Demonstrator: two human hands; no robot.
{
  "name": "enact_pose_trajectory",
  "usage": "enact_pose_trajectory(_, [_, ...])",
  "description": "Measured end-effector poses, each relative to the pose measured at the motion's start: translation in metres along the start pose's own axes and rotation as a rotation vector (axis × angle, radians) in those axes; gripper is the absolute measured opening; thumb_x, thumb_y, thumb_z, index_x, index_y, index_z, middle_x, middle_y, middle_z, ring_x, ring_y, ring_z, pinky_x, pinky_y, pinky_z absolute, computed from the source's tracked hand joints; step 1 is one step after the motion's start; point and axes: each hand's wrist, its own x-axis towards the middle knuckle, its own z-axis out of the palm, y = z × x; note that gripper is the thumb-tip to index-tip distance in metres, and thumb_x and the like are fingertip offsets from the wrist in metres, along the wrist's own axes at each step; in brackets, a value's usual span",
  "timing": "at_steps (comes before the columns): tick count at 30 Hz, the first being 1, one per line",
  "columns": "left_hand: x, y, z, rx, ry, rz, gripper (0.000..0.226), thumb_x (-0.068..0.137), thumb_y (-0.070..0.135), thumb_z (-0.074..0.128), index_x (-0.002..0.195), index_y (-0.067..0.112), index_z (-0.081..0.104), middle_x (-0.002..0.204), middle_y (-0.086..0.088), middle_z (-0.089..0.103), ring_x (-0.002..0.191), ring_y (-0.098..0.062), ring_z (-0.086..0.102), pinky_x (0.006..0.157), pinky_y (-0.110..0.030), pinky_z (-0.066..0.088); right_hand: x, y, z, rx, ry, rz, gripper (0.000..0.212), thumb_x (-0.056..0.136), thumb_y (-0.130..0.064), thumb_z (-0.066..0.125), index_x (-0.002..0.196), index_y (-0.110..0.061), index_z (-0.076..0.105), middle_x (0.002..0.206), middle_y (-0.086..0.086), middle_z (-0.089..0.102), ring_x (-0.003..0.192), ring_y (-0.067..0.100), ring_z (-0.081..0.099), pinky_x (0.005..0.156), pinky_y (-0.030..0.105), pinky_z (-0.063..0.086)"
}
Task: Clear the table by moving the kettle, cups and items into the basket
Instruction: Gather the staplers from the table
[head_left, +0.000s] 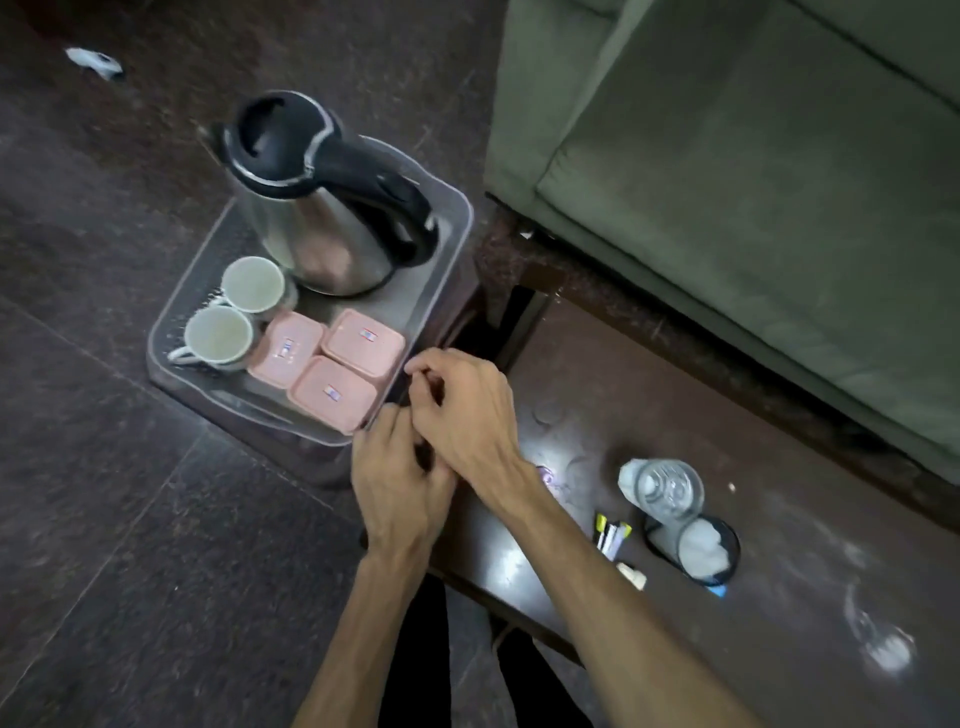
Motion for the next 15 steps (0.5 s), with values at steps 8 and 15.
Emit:
enact_pose_trajectory(8, [-0.082, 0.061, 0.068, 0.054, -0.569, 0.003, 0.026, 0.085, 0.028, 0.064, 0.099, 0.007, 0.069, 0.096, -0.013, 0.067, 0.081, -0.040, 0.066, 0.074, -0.046, 0.050, -0.114, 0.117, -0.047, 0.039, 0.184, 0.500, 0.009, 0.082, -0.019, 0.069, 0.085, -0.025, 0.076, 0.080, -0.009, 0.075, 0.074, 0.009, 0.068, 0.069, 0.027, 0.054])
enact_pose_trajectory(15, [-0.149, 0.074, 0.129, 0.135, -0.767, -0.099, 0.034, 0.087, 0.046, 0.070, 0.111, 0.023, 0.062, 0.111, 0.002, 0.066, 0.099, -0.026, 0.070, 0.081, -0.037, 0.051, -0.211, 0.190, -0.061, -0.033, 0.162, 0.940, 0.017, 0.082, -0.027, 0.071, 0.096, -0.027, 0.080, 0.095, -0.004, 0.080, 0.092, 0.024, 0.075, 0.079, 0.029, 0.055])
